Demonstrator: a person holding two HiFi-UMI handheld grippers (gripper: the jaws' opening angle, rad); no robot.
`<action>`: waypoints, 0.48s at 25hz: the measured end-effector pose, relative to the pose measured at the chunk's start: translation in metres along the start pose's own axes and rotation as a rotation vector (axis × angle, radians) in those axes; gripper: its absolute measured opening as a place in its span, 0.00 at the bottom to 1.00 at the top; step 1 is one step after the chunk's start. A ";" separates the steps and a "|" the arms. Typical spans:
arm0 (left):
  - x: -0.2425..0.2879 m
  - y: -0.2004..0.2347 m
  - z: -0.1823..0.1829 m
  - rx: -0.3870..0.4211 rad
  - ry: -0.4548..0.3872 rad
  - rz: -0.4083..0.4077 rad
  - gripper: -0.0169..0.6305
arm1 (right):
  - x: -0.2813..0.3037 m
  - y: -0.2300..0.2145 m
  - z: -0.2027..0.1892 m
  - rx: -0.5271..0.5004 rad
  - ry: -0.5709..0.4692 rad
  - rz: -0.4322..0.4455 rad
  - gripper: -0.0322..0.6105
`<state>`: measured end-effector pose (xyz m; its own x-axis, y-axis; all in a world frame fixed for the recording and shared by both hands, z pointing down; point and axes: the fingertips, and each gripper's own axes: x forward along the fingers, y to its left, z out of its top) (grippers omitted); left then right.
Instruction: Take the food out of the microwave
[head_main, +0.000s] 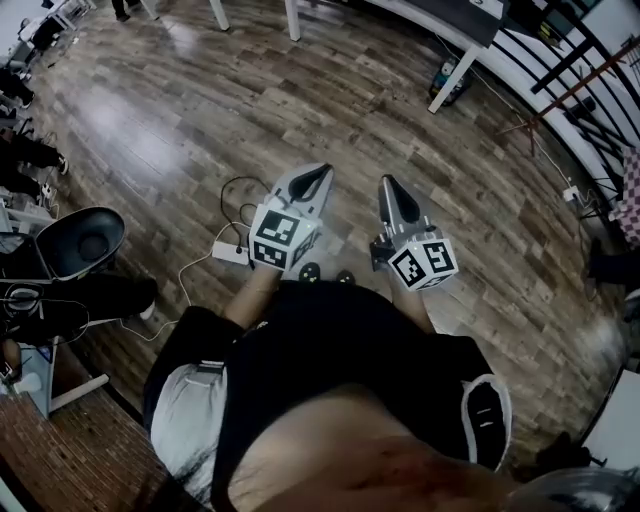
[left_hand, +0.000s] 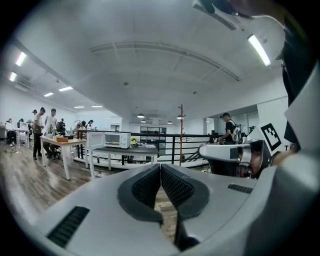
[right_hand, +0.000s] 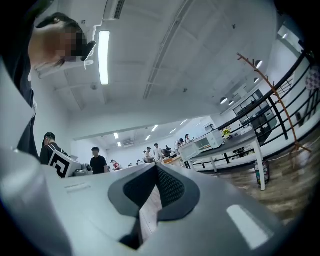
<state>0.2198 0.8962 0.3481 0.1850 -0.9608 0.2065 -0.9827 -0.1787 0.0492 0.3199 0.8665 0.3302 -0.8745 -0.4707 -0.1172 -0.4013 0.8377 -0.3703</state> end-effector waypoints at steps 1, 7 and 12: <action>0.000 0.000 -0.001 -0.004 0.007 0.001 0.04 | 0.000 0.000 0.000 0.006 -0.002 0.002 0.05; 0.008 -0.005 0.002 0.001 0.000 0.006 0.04 | -0.003 -0.008 0.005 0.010 -0.006 0.012 0.05; 0.021 -0.022 0.001 0.008 0.020 0.000 0.04 | -0.015 -0.025 0.014 0.023 -0.027 0.006 0.05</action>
<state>0.2451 0.8802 0.3500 0.1855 -0.9563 0.2261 -0.9826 -0.1809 0.0412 0.3465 0.8487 0.3286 -0.8691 -0.4731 -0.1441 -0.3895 0.8343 -0.3902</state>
